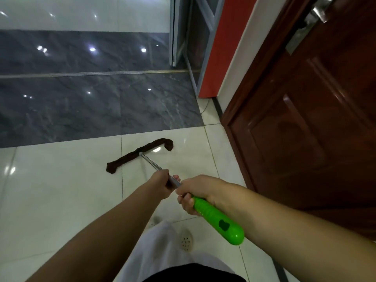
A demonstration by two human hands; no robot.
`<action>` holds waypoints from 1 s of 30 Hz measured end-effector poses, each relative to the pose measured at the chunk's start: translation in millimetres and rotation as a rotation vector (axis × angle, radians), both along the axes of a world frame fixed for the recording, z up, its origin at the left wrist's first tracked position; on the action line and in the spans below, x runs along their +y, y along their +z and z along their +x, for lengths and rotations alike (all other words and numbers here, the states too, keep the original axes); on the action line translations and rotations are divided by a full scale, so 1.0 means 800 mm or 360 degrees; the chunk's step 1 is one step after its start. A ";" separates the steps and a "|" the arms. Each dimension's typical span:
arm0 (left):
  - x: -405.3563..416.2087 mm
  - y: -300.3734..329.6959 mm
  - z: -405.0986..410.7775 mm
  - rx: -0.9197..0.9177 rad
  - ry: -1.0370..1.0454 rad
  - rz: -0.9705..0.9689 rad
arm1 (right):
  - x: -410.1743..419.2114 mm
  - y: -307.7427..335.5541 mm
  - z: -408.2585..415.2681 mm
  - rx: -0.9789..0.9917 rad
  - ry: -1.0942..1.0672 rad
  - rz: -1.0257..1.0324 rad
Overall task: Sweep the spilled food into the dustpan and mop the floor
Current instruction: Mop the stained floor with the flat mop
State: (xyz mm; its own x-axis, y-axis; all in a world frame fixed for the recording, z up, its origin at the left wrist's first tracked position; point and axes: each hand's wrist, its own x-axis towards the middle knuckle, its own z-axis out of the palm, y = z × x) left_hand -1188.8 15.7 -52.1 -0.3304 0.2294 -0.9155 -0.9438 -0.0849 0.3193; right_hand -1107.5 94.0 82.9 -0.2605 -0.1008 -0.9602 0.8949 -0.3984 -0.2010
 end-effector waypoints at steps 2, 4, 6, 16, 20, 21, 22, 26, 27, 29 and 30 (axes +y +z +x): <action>0.007 -0.002 -0.015 0.0012 0.0051 -0.0003 | 0.007 -0.008 -0.018 0.0023 0.0093 0.0009; 0.013 -0.004 -0.033 0.0018 0.0091 -0.0031 | 0.014 -0.014 -0.040 0.0033 0.0154 0.0013; 0.017 -0.001 -0.048 0.0033 0.0125 -0.0049 | 0.019 -0.015 -0.060 0.0030 0.0219 0.0031; 0.064 0.020 -0.187 -0.0082 0.0269 -0.0009 | 0.088 0.016 -0.224 -0.0021 0.0747 0.0075; 0.072 0.043 -0.235 -0.0068 0.0317 0.0076 | 0.105 0.040 -0.290 -0.0054 0.0906 0.0001; 0.071 0.047 -0.246 -0.0065 0.0337 0.0084 | 0.106 0.045 -0.304 -0.0066 0.0955 0.0006; 0.071 0.049 -0.255 -0.0070 0.0360 0.0088 | 0.106 0.049 -0.317 -0.0079 0.1012 0.0016; 0.058 0.055 -0.284 -0.0125 0.0549 0.0116 | 0.097 0.060 -0.363 -0.0072 0.1272 0.0082; 0.052 0.056 -0.288 -0.0135 0.0617 0.0135 | 0.092 0.062 -0.373 -0.0068 0.1335 0.0091; 0.037 0.055 -0.293 -0.0171 0.0768 0.0174 | 0.081 0.061 -0.389 -0.0046 0.1462 0.0137; 0.029 0.053 -0.295 -0.0194 0.0848 0.0175 | 0.074 0.060 -0.396 -0.0028 0.1527 0.0174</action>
